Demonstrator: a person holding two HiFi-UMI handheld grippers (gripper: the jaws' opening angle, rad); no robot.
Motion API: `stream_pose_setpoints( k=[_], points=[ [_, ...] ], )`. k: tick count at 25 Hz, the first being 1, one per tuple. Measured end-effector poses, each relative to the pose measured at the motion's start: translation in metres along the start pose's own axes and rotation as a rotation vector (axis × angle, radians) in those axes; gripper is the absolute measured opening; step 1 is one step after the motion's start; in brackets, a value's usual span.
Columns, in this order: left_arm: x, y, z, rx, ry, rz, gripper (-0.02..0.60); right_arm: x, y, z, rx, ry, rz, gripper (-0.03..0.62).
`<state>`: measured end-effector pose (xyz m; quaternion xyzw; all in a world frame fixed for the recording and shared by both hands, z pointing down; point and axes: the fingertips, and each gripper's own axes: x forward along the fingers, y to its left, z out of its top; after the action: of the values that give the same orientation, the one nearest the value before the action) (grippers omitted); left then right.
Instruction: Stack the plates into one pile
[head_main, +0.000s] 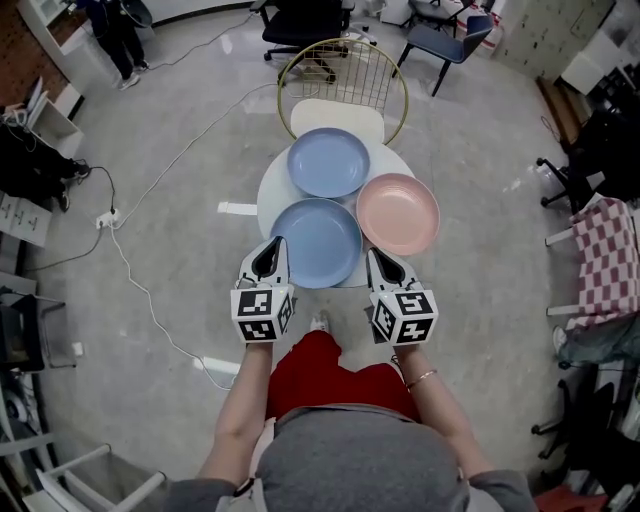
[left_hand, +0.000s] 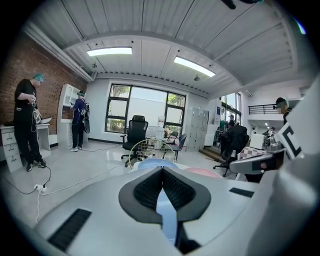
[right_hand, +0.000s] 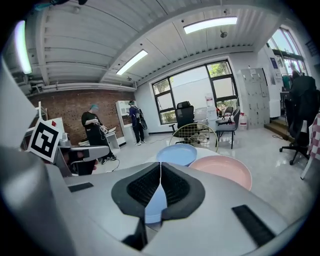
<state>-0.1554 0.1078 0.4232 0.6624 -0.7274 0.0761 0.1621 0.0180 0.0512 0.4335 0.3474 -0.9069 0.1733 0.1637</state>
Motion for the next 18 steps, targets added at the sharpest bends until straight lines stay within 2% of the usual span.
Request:
stream_pose_setpoints(
  k=[7,14,18],
  points=[
    [0.015,0.041,0.000,-0.001,0.015,-0.015,0.015,0.032,0.008,0.004,0.014,0.029,-0.064,0.029],
    [0.029,0.044,-0.016,-0.037,0.058,-0.039,0.015,0.038,0.003,-0.011,0.013,0.081,-0.082,0.029],
    [0.034,0.046,-0.024,-0.024,0.076,-0.023,0.015,0.044,-0.003,-0.022,0.020,0.106,-0.090,0.029]
  ],
)
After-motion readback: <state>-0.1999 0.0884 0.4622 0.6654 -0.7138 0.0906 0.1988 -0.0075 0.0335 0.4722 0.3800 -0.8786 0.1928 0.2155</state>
